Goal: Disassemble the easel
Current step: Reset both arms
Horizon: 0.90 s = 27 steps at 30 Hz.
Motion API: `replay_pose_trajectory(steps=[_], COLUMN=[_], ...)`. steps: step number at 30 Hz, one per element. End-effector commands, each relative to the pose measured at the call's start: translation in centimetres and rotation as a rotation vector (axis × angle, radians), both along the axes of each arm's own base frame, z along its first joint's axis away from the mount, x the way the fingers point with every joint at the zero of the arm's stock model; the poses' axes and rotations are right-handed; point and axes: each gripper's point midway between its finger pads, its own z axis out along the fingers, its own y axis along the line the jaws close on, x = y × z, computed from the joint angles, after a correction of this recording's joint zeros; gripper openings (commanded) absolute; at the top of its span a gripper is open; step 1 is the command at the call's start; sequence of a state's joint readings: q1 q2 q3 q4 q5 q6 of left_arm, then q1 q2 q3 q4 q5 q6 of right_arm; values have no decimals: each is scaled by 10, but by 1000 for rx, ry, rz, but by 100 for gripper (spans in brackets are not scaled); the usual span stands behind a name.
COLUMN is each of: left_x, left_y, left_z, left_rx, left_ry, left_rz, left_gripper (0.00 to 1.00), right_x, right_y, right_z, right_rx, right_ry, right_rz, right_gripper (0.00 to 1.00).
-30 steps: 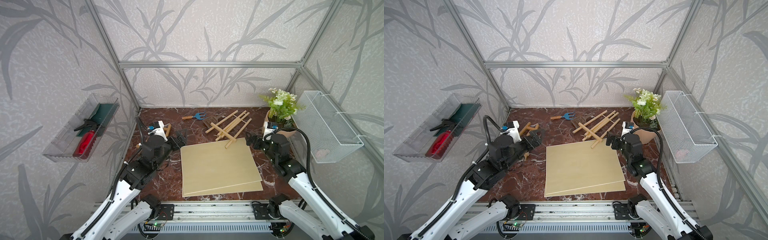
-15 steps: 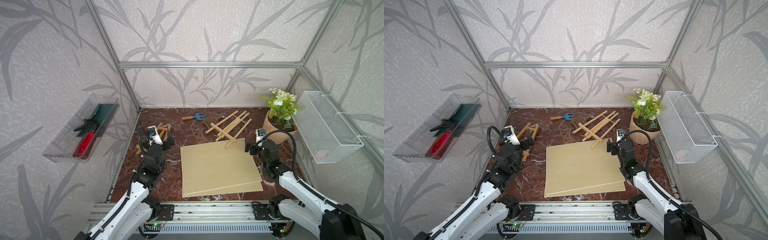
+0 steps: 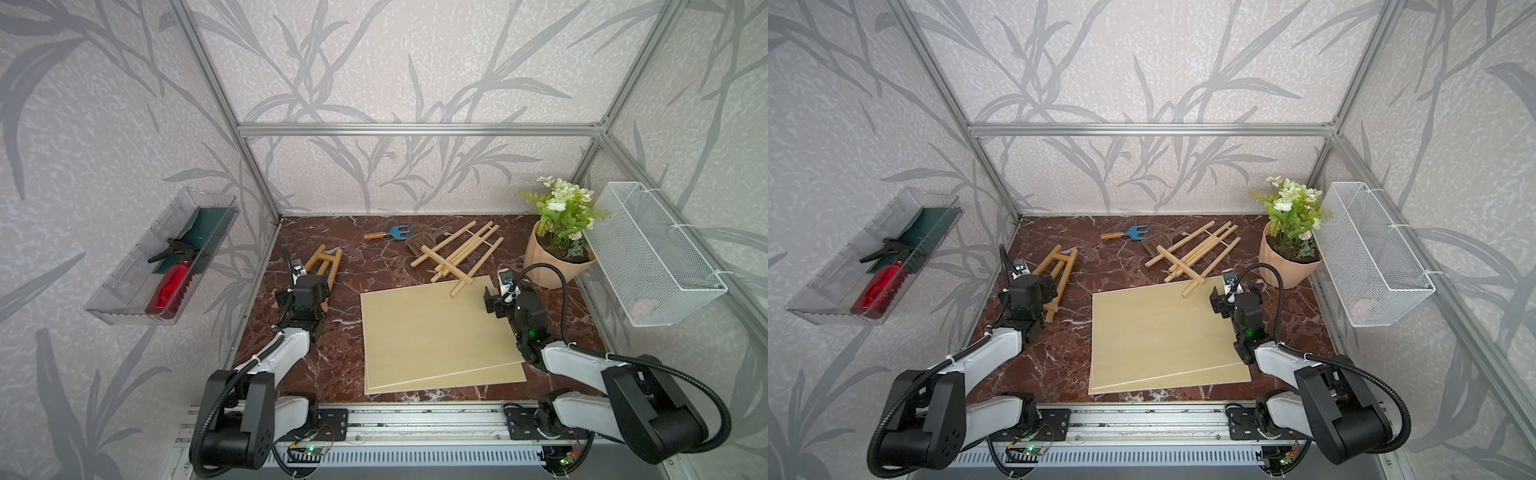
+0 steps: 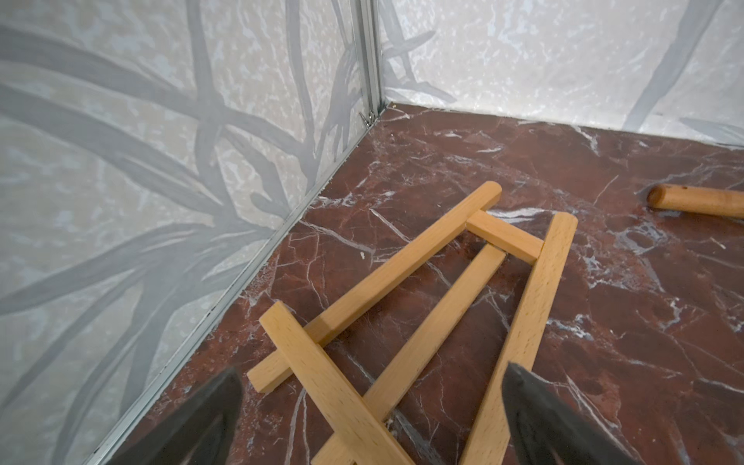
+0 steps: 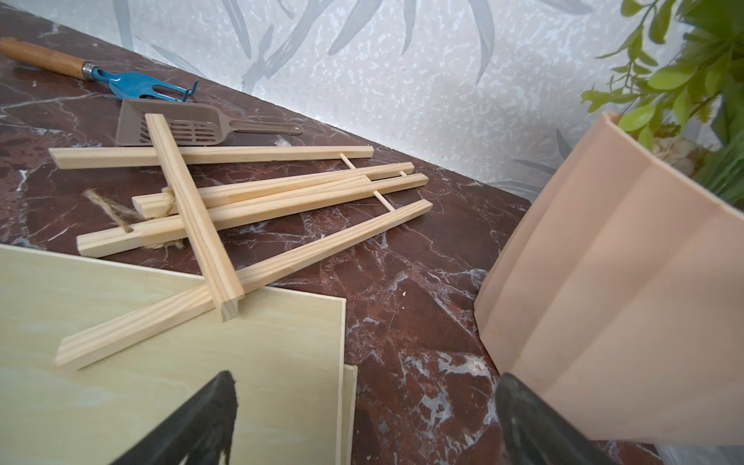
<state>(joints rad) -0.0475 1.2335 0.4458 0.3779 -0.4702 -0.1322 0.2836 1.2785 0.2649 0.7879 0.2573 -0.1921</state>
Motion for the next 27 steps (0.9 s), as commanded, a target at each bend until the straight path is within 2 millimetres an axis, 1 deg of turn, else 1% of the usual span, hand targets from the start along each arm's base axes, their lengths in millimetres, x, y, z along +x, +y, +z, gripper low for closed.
replay_pose_trajectory(steps=[1, 2, 4, 8, 10, 12, 20, 22, 24, 27], left_x=[5, 5, 10, 13, 15, 18, 29, 28, 27, 32], left_y=[3, 6, 5, 3, 3, 2, 4, 5, -4, -12], left_z=[-7, -12, -13, -5, -4, -2, -10, -10, -12, -21], left_rx=[0, 0, 2, 4, 0, -4, -81, -108, -106, -99], left_ry=[-13, -12, -11, -106, -115, -135, -114, -135, -185, -164], left_rz=[-5, 6, -10, -32, -38, -53, -104, -92, -149, -194], left_gripper=[99, 99, 100, 100, 100, 100, 100, 100, 100, 99], right_x=[4, 4, 4, 5, 6, 7, 10, 15, 20, 20], right_y=[-5, -8, -11, -14, -14, -12, -5, -11, -22, -31], right_z=[10, 10, 10, 12, 14, 15, 13, 10, 10, 1], right_rx=[14, 20, 31, 52, 65, 73, 77, 96, 137, 182], right_ry=[-66, -68, -69, -84, -102, -121, -98, -71, -59, -81], right_rz=[-12, -21, -30, -39, -36, -21, 17, -4, -32, -48], right_gripper=[99, 99, 99, 99, 99, 99, 99, 99, 99, 99])
